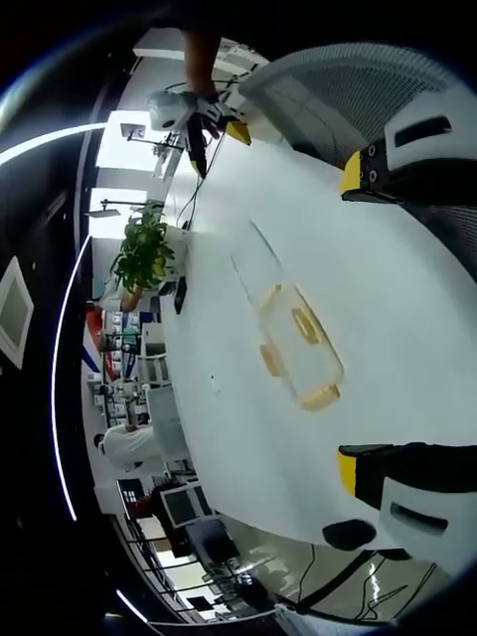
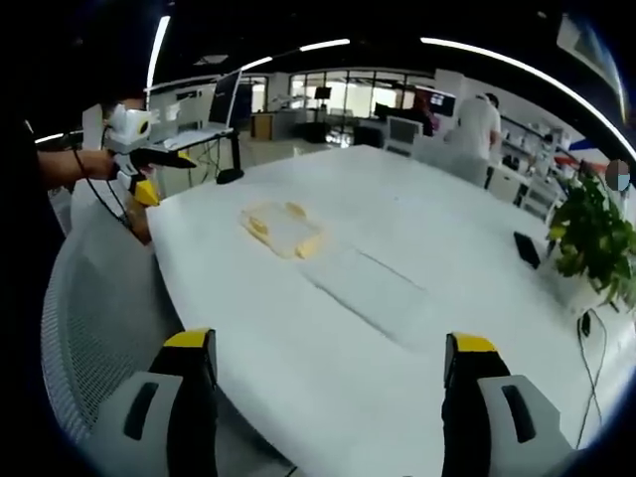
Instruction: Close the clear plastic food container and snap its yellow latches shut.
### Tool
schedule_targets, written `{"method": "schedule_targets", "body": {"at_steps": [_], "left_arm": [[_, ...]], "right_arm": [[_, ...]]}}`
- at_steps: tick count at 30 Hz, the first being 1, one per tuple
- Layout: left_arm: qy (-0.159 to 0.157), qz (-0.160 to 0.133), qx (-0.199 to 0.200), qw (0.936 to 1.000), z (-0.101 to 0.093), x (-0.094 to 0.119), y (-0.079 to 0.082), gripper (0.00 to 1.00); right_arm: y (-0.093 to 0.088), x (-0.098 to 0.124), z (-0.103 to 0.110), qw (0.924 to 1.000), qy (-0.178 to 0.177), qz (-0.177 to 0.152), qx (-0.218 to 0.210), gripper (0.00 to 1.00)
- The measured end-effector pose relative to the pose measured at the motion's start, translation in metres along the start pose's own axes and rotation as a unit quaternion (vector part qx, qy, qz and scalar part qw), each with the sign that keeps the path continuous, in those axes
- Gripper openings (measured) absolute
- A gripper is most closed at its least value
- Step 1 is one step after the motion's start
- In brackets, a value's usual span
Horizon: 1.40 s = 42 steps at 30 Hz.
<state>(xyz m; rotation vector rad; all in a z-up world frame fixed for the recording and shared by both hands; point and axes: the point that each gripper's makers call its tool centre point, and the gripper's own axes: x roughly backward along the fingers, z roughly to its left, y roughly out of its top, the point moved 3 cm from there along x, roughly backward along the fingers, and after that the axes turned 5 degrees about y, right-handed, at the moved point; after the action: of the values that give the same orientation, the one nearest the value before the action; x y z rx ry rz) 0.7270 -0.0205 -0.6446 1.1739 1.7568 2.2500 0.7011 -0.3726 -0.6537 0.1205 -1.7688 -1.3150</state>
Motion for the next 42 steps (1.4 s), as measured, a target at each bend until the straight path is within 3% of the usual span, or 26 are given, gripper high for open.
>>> {"method": "schedule_targets", "body": {"at_steps": [21, 36, 42], "left_arm": [[-0.032, 0.034, -0.040, 0.9981, 0.015, -0.019, 0.004, 0.98], [-0.049, 0.049, -0.063, 0.9956, 0.029, -0.035, 0.005, 0.99], [-0.055, 0.059, -0.076, 0.9938, 0.036, -0.042, 0.005, 0.99]], "right_arm": [[0.024, -0.025, -0.014, 0.9958, 0.061, 0.027, 0.063, 0.92], [0.037, -0.063, -0.024, 0.9892, 0.098, 0.044, 0.100, 0.92], [0.045, -0.081, -0.023, 0.9831, 0.119, 0.055, 0.128, 0.92]]}}
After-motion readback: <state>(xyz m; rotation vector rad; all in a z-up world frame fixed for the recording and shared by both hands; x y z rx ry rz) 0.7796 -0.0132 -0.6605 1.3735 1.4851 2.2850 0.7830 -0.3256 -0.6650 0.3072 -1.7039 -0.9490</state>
